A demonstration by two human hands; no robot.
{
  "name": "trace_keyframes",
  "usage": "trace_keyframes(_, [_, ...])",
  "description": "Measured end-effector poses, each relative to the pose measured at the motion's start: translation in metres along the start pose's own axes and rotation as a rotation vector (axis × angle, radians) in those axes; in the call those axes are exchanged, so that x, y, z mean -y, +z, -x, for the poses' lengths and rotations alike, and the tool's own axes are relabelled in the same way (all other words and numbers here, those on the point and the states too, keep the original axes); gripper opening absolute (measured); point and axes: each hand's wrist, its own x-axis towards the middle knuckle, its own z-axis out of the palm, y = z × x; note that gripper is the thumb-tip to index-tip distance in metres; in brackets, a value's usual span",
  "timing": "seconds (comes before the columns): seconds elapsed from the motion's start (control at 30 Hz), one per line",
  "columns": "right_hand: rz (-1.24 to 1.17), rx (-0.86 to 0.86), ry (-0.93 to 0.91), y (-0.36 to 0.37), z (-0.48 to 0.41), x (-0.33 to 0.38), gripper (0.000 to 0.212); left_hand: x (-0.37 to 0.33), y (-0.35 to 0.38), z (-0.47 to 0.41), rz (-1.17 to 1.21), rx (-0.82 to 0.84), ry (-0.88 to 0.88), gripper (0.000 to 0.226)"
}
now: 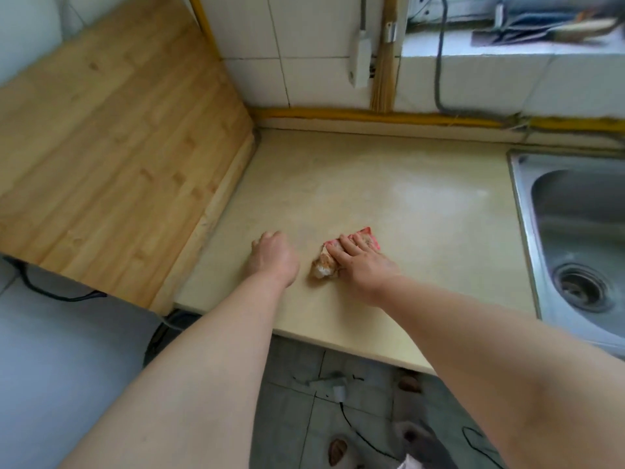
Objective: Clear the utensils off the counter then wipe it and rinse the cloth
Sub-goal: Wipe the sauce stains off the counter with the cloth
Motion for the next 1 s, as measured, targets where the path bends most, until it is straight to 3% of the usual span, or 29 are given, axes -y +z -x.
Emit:
trace_keyframes(0.1, [-0.229, -0.035, 0.013, -0.014, 0.021, -0.015, 0.055, -0.029, 0.010, 0.006, 0.090, -0.065, 0.435, 0.042])
trace_keyframes(0.17, [-0.428, -0.212, 0.142, -0.026, 0.038, -0.036, 0.051, -0.048, 0.018, 0.010, 0.017, 0.007, 0.669, 0.047])
trace_keyframes(0.27, [-0.326, -0.390, 0.380, -0.029, 0.059, -0.082, 0.061, -0.068, 0.036, 0.021, -0.219, 0.154, 0.850, 0.051])
trace_keyframes(0.33, [-0.203, -0.383, 0.452, -0.028, 0.072, -0.106, 0.060, -0.073, 0.047, 0.022, -0.308, 0.180, 0.817, 0.052])
trace_keyframes(0.4, [-0.140, -0.379, 0.455, -0.027, 0.077, -0.123, 0.054, -0.067, 0.049, 0.015, -0.273, 0.193, 0.662, 0.055])
trace_keyframes(0.53, [-0.094, -0.383, 0.418, -0.018, 0.076, -0.149, 0.044, -0.047, 0.044, -0.003, -0.179, 0.205, 0.324, 0.057])
trace_keyframes(0.67, [-0.017, -0.346, 0.281, -0.013, 0.081, -0.166, 0.037, -0.064, 0.054, 0.004, -0.140, 0.160, 0.154, 0.058])
trace_keyframes(0.87, [0.069, -0.361, 0.086, -0.017, 0.089, -0.202, 0.028, -0.113, 0.068, 0.043, -0.130, 0.222, 0.184, 0.060])
trace_keyframes(1.0, [0.071, -0.344, 0.136, -0.029, 0.090, -0.223, 0.031, -0.153, 0.079, 0.076, -0.161, 0.246, 0.286, 0.061])
